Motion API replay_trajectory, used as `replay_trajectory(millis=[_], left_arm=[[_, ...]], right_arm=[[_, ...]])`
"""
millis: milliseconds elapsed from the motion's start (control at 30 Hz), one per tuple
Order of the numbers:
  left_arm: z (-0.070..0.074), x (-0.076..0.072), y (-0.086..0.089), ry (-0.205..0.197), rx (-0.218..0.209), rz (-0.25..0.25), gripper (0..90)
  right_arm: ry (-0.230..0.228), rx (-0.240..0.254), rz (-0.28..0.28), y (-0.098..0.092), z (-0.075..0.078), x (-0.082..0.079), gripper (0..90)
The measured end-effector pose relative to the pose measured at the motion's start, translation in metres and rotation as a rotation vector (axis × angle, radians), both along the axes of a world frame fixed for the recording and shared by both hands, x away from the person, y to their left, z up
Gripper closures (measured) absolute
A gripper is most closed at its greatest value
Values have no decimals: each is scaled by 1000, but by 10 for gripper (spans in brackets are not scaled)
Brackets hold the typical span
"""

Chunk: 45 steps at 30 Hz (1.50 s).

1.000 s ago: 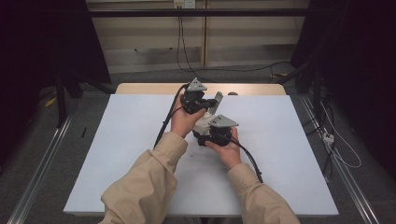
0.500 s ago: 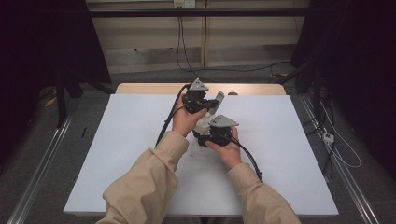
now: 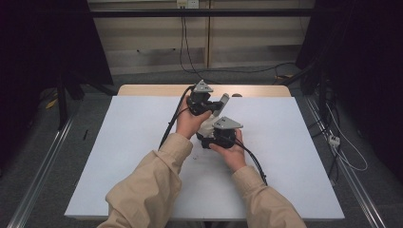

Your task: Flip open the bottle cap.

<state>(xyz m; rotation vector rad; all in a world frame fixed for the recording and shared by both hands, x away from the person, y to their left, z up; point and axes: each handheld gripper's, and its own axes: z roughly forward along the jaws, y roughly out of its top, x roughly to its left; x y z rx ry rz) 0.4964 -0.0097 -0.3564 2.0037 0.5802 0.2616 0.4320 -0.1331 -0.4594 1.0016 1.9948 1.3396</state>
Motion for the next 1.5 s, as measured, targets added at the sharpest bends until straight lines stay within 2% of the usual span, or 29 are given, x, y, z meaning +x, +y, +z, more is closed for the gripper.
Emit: replay_trajectory(millis=[267, 600, 667, 1300, 1500], left_arm=[[-2, 1, -2, -11, 13, -5, 900], [-7, 3, -4, -4, 11, -14, 900], [-8, 4, -4, -2, 19, -16, 900], [-11, 4, -3, 27, 7, -22, 899], [-10, 3, -2, 40, 4, -16, 850]], right_arm=[[-1, -2, 1, 0, 0, 0, 186], [1, -1, 1, 0, 0, 0, 185], [1, -1, 1, 0, 0, 0, 186], [1, -1, -4, 0, 0, -1, 184], [11, 10, -8, 0, 0, -1, 183]])
